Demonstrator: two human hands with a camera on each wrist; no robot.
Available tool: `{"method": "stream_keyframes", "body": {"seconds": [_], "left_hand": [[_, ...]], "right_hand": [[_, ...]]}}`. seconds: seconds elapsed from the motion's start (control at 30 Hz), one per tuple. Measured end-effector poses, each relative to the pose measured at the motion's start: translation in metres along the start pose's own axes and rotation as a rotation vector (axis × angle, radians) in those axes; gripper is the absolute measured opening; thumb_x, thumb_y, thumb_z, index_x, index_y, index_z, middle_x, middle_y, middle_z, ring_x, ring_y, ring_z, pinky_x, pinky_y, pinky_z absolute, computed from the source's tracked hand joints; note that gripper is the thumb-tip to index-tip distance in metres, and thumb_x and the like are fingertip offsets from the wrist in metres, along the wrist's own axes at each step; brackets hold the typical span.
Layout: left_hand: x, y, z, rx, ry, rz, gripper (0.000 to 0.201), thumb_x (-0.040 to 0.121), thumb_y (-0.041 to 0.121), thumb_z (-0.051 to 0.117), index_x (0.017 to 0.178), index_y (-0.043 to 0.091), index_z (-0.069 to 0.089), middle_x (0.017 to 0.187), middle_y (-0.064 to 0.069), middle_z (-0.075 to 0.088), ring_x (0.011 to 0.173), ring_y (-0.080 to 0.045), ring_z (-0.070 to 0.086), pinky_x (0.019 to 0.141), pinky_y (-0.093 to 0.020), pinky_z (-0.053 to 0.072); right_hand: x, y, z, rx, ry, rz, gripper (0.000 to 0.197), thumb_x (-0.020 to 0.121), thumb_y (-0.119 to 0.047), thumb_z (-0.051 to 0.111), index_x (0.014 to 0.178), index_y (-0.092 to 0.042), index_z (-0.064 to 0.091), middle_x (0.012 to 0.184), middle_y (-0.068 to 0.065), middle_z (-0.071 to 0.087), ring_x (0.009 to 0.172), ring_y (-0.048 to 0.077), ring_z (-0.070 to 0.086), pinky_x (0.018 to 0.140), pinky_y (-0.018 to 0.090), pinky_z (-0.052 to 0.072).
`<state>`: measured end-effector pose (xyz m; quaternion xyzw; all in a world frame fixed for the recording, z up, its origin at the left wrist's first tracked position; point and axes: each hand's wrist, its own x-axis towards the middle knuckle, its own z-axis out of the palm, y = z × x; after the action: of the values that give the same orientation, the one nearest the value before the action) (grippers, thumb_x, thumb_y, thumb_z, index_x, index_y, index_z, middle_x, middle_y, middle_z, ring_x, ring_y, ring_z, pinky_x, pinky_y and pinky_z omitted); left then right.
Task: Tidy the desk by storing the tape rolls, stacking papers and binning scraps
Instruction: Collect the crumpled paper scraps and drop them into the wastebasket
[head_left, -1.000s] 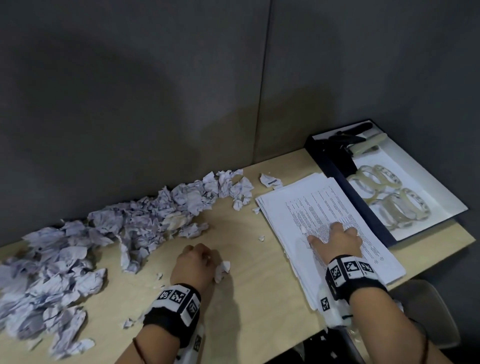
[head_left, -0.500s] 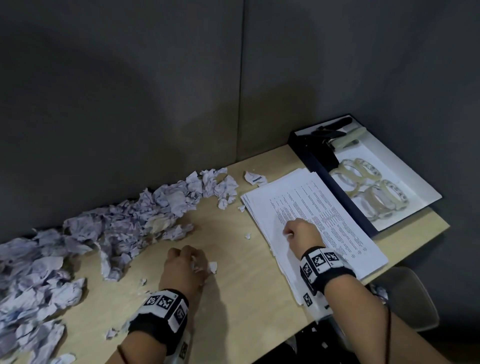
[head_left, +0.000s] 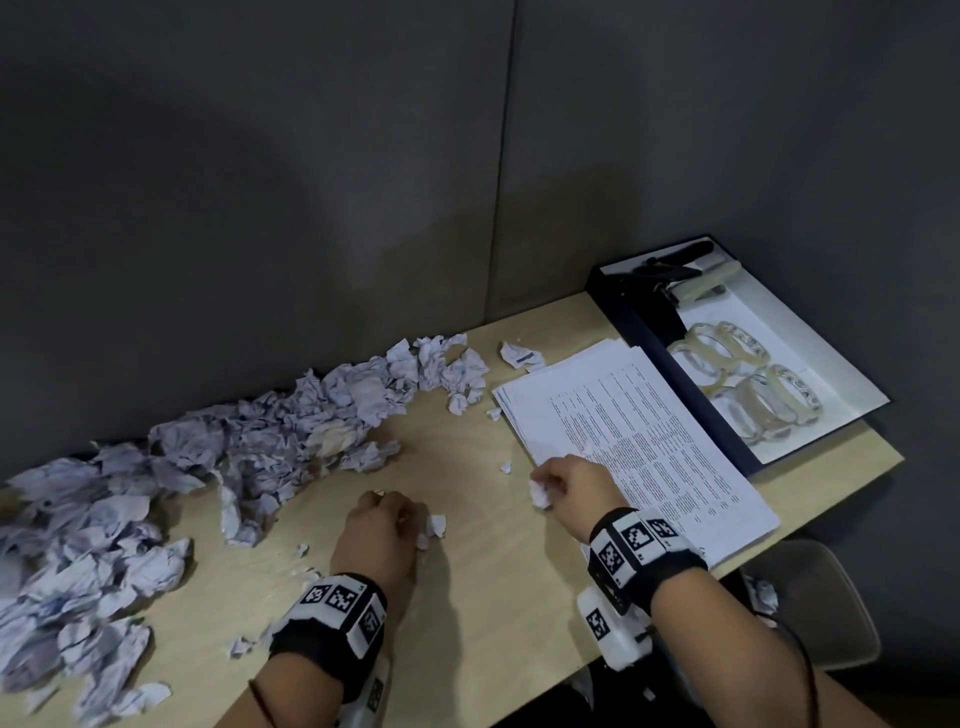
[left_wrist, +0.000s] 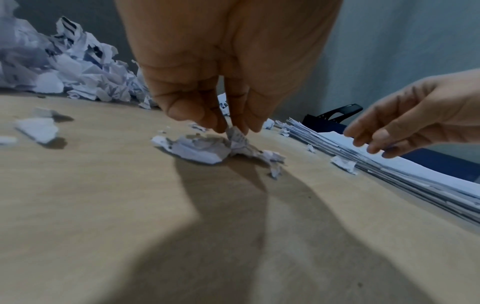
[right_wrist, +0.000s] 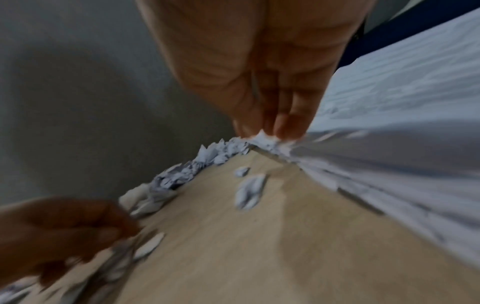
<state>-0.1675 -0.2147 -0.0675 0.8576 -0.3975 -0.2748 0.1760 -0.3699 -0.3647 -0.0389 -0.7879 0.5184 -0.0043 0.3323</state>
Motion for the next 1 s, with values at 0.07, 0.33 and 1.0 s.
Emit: {"method": "stream_keyframes", "body": {"seconds": [0.07, 0.33, 1.0], "left_hand": [[-0.004, -0.003, -0.004, 0.035, 0.02, 0.011, 0.021, 0.088, 0.022, 0.055, 0.107, 0.019, 0.064, 0.108, -0.008, 0.051, 0.105, -0.031, 0.052, 0.085, -0.034, 0.045], [-0.017, -0.023, -0.018, 0.084, -0.057, -0.043, 0.033, 0.087, 0.029, 0.057, 0.12, 0.023, 0.058, 0.12, -0.009, 0.047, 0.112, -0.032, 0.047, 0.095, -0.033, 0.041], [-0.027, -0.035, -0.029, -0.006, -0.066, -0.187, 0.033, 0.082, 0.017, 0.06, 0.112, 0.014, 0.046, 0.112, -0.01, 0.048, 0.095, -0.033, 0.059, 0.083, -0.038, 0.049]], "right_hand": [[0.001, -0.001, -0.001, 0.037, 0.082, 0.012, 0.046, 0.086, 0.009, 0.047, 0.125, -0.013, 0.059, 0.127, 0.006, 0.053, 0.111, 0.022, 0.056, 0.096, 0.024, 0.045], [-0.002, -0.013, 0.001, -0.174, -0.003, 0.061, 0.044, 0.091, 0.001, 0.047, 0.135, -0.006, 0.048, 0.145, 0.013, 0.043, 0.132, 0.025, 0.042, 0.11, 0.03, 0.032], [0.006, -0.099, 0.092, -0.094, -0.344, -0.333, 0.046, 0.083, -0.006, 0.055, 0.124, -0.024, 0.06, 0.123, 0.003, 0.052, 0.113, 0.022, 0.056, 0.098, 0.029, 0.045]]}}
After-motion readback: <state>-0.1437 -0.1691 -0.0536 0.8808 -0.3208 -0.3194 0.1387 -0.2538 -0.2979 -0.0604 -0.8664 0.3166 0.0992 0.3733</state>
